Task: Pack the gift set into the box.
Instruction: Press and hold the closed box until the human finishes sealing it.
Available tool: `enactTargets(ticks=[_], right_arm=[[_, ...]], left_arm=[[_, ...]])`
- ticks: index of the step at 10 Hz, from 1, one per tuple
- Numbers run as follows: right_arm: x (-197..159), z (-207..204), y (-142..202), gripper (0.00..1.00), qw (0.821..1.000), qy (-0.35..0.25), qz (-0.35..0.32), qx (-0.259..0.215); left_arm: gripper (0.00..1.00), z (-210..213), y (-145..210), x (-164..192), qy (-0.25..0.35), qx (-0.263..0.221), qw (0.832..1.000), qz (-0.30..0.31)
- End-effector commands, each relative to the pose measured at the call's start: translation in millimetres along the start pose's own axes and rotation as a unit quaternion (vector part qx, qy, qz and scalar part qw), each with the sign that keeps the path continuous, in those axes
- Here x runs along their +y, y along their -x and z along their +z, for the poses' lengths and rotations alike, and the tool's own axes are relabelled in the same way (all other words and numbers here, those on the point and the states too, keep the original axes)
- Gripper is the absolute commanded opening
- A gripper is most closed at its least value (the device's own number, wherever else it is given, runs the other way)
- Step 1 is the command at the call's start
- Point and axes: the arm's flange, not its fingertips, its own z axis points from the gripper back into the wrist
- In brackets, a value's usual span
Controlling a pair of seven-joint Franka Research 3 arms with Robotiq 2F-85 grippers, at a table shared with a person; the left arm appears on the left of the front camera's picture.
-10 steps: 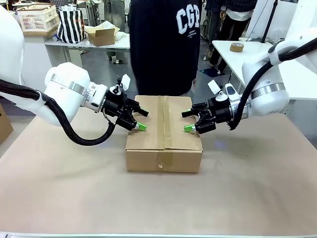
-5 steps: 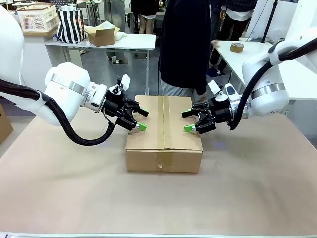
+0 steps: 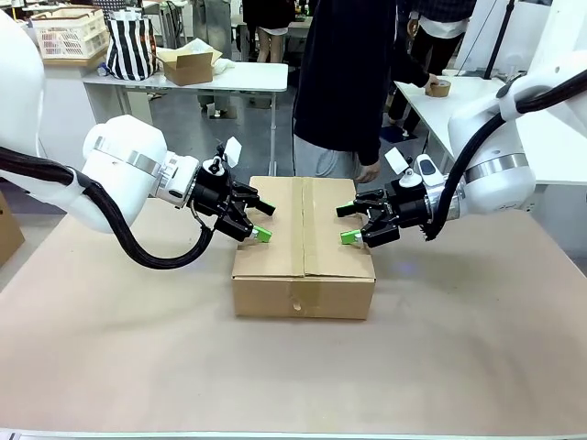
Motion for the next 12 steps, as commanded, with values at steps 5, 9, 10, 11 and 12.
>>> enactTargets(ticks=[5,9,10,11,12], right_arm=[[0.2,-0.1,3.0,1.0,1.0,0.001,-0.002,0.003],[0.2,-0.1,3.0,1.0,1.0,0.001,-0.002,0.003],[0.2,-0.1,3.0,1.0,1.0,0.001,-0.002,0.003],[0.2,-0.1,3.0,1.0,1.0,0.001,-0.002,0.003],[0.2,-0.1,3.0,1.0,1.0,0.001,-0.002,0.003]], left_arm=[[1.0,-1.2,5.3,-0.5,0.001,0.002,1.0,0.0],[1.0,-1.2,5.3,-0.5,0.001,0.002,1.0,0.0],[1.0,-1.2,5.3,-0.5,0.001,0.002,1.0,0.0],[1.0,-1.2,5.3,-0.5,0.001,0.002,1.0,0.0],[1.0,-1.2,5.3,-0.5,0.001,0.002,1.0,0.0]])
